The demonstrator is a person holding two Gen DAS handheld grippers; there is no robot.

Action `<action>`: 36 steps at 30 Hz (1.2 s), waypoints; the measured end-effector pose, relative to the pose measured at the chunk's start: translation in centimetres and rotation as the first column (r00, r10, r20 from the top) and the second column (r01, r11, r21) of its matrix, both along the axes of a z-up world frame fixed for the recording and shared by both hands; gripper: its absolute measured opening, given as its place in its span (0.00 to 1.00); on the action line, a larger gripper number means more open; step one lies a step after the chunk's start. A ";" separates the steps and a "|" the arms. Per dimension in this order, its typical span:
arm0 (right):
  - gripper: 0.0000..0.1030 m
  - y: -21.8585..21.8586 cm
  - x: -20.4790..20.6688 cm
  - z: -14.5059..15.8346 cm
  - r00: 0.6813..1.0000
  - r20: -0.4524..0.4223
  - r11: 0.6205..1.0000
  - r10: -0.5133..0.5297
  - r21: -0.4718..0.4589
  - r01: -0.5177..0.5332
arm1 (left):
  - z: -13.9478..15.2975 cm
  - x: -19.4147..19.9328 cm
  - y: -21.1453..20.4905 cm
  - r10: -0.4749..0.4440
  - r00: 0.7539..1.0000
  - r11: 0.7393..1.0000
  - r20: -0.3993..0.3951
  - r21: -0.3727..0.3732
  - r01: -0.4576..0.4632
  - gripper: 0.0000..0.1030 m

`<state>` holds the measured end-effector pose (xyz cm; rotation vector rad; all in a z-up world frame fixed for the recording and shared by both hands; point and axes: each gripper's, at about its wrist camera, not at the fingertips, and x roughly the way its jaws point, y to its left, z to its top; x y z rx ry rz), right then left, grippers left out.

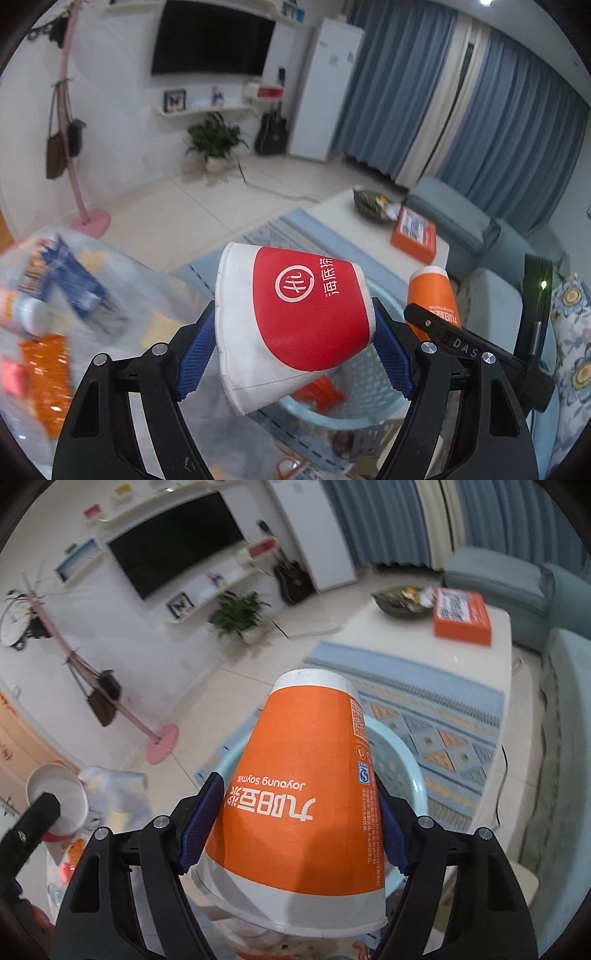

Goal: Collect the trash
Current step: 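Carry both cups over the blue basket and open both grippers, then grasp the teal cup with the left gripper while the right grasps the clear plastic bottle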

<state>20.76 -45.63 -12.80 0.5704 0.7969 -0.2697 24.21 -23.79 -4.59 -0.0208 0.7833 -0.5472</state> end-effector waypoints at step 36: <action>0.74 7.8 -2.3 6.8 0.977 0.121 0.981 0.174 -0.102 -0.163 | 3.3 -4.8 6.7 0.043 0.998 0.993 0.046 -0.113 -0.037 0.79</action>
